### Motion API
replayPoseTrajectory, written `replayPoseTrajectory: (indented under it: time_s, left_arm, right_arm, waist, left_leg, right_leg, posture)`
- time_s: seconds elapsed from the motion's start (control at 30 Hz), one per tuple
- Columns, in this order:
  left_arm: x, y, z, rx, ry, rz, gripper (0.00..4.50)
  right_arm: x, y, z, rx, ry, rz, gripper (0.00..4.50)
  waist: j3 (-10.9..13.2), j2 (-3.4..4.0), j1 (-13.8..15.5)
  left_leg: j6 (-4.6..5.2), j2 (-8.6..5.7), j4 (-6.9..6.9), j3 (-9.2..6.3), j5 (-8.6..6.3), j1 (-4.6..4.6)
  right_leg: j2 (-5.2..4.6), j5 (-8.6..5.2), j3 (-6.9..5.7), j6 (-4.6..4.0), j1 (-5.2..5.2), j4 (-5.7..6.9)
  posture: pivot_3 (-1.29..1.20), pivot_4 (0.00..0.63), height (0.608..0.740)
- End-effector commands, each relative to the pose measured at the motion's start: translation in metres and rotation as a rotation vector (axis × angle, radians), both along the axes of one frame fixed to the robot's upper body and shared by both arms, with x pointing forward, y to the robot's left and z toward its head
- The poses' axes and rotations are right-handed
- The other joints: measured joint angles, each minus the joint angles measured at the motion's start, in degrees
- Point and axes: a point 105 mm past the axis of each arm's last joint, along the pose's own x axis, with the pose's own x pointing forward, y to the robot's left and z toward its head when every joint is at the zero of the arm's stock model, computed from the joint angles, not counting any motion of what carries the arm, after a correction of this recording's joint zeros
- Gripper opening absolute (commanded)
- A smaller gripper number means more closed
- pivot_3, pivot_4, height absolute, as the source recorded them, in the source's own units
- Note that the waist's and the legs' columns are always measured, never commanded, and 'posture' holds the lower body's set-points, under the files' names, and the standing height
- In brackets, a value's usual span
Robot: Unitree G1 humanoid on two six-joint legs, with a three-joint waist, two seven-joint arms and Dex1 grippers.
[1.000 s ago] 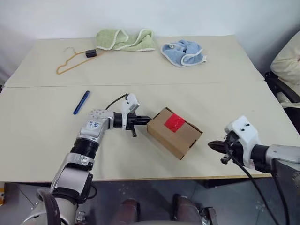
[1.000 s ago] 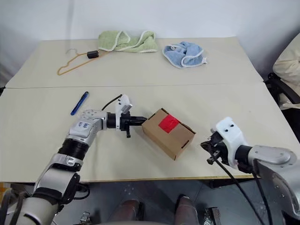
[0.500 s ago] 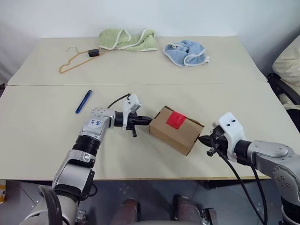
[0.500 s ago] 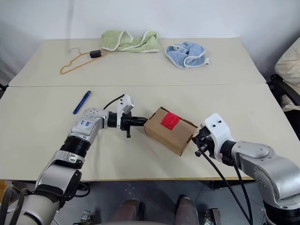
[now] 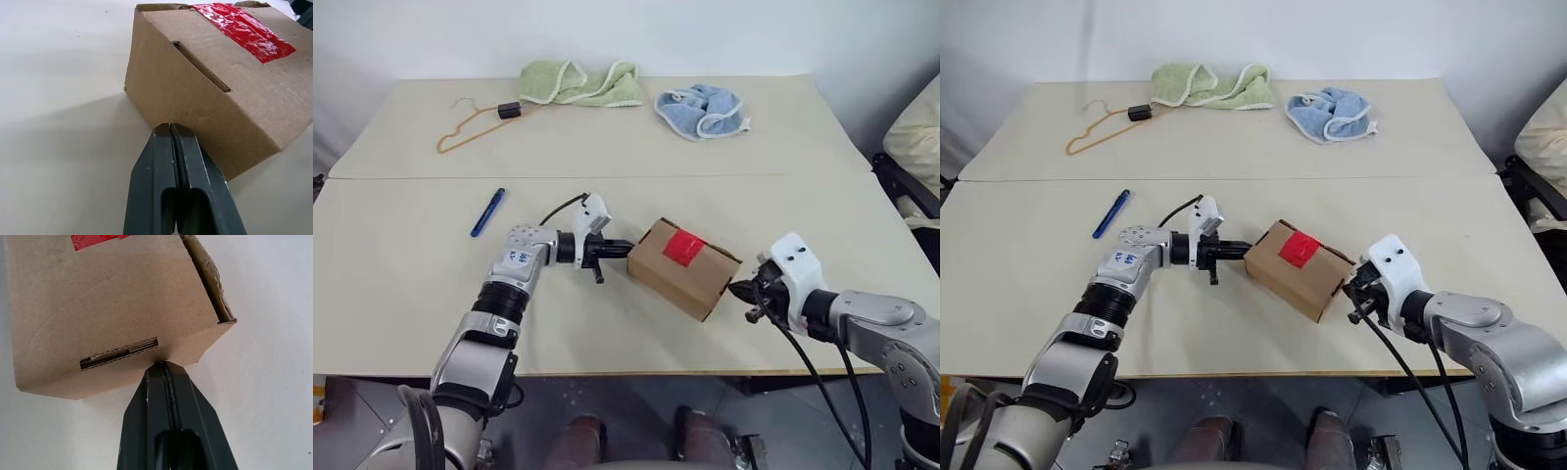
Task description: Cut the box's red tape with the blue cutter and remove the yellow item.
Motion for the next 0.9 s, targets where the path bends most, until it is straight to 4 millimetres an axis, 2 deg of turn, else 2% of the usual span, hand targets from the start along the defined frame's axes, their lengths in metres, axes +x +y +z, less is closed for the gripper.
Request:
replayPoseTrajectory:
  time_s: [0.03, 0.13, 0.33, 0.4, 0.43, 0.5, 0.63, 0.73, 0.83, 0.9]
  left_arm:
    - [-0.004, -0.018, 0.009, -0.03, -0.039, -0.064, 0.03]
    - [0.002, -0.007, 0.012, -0.021, -0.054, -0.016, 0.03]
    - [0.017, 0.024, 0.019, 0.002, -0.086, 0.103, 0.03]
    - [0.025, 0.035, 0.02, 0.041, -0.085, 0.176, 0.42]
    - [0.029, 0.041, 0.024, 0.038, -0.082, 0.214, 0.61]
    - [0.036, 0.052, 0.033, 0.033, -0.074, 0.285, 1.2]
    - [0.039, 0.064, 0.046, 0.017, -0.071, 0.346, 2.43]
    - [0.035, 0.079, 0.055, 0.004, -0.086, 0.398, 3.4]
    - [0.032, 0.095, 0.067, -0.037, -0.108, 0.483, 4.4]
    - [0.028, 0.104, 0.069, -0.035, -0.111, 0.528, 4.5]
  right_arm:
    - [-0.008, 0.011, 0.009, -0.002, -0.044, 0.075, 0.0]
    - [-0.012, -0.004, 0.012, -0.035, -0.047, 0.041, 0.0]
    - [-0.018, -0.047, 0.02, -0.113, -0.063, -0.066, 0.0]
    - [-0.014, -0.062, 0.027, -0.136, -0.093, -0.109, 0.0]
    - [-0.009, -0.069, 0.034, -0.129, -0.112, -0.133, 0.17]
    - [-0.003, -0.074, 0.045, -0.116, -0.149, -0.124, 0.58]
    - [0.009, -0.073, 0.061, -0.081, -0.228, -0.082, 1.9]
    - [0.02, -0.062, 0.079, -0.015, -0.338, 0.015, 2.97]
    - [0.027, -0.053, 0.085, 0.016, -0.394, 0.096, 4.07]
    - [0.031, -0.048, 0.087, 0.041, -0.414, 0.137, 4.46]
  waist:
    - [0.0, 0.0, 0.0]
    - [0.0, -0.01, 0.2]
    - [0.0, -0.02, -0.1]
    - [0.0, -0.03, -0.1]
    - [0.0, -0.03, 0.0]
    - [0.0, -0.05, 0.0]
    - [0.0, -0.04, -0.1]
    - [0.0, -0.06, -0.2]
    - [0.0, -0.06, -0.2]
    - [0.0, -0.06, -0.2]
  left_leg:
    - [0.0, 0.0, 0.0, 0.0, 0.0, 0.0]
    - [0.0, 0.0, 0.0, -0.01, 0.0, -0.02]
    - [0.01, 0.0, 0.0, 0.01, -0.01, -0.02]
    - [0.01, 0.01, 0.0, 0.05, -0.01, 0.01]
    - [0.02, 0.0, 0.0, 0.06, 0.0, 0.04]
    - [0.04, 0.0, 0.01, 0.07, 0.01, 0.06]
    - [0.04, 0.0, 0.02, 0.07, 0.01, 0.06]
    - [0.04, 0.0, 0.02, 0.07, 0.01, 0.04]
    - [0.03, 0.01, 0.02, 0.06, 0.01, 0.05]
    - [0.03, 0.01, 0.02, 0.06, 0.01, 0.05]
  right_leg:
    - [0.0, 0.0, 0.0, 0.0, 0.0, 0.0]
    - [0.0, 0.0, -0.01, 0.0, 0.0, -0.01]
    - [0.0, 0.0, -0.01, 0.0, 0.0, -0.02]
    - [0.0, 0.0, 0.01, 0.0, 0.0, 0.0]
    - [0.0, 0.0, 0.03, 0.0, 0.0, 0.03]
    - [0.0, 0.0, 0.07, 0.0, 0.0, 0.08]
    - [0.0, 0.0, 0.07, 0.0, 0.0, 0.08]
    - [0.0, 0.0, 0.07, 0.0, -0.01, 0.07]
    - [0.0, 0.0, 0.08, 0.0, -0.02, 0.07]
    - [0.0, 0.0, 0.08, 0.0, -0.02, 0.07]
  posture:
    - [0.0, 0.15, 0.74]
    - [0.0, 0.15, 0.74]
    - [0.0, 0.15, 0.74]
    - [0.0, 0.15, 0.74]
    - [0.0, 0.15, 0.74]
    - [0.0, 0.15, 0.74]
    - [0.0, 0.15, 0.74]
    - [0.0, 0.15, 0.74]
    - [0.0, 0.15, 0.74]
    - [0.0, 0.15, 0.74]
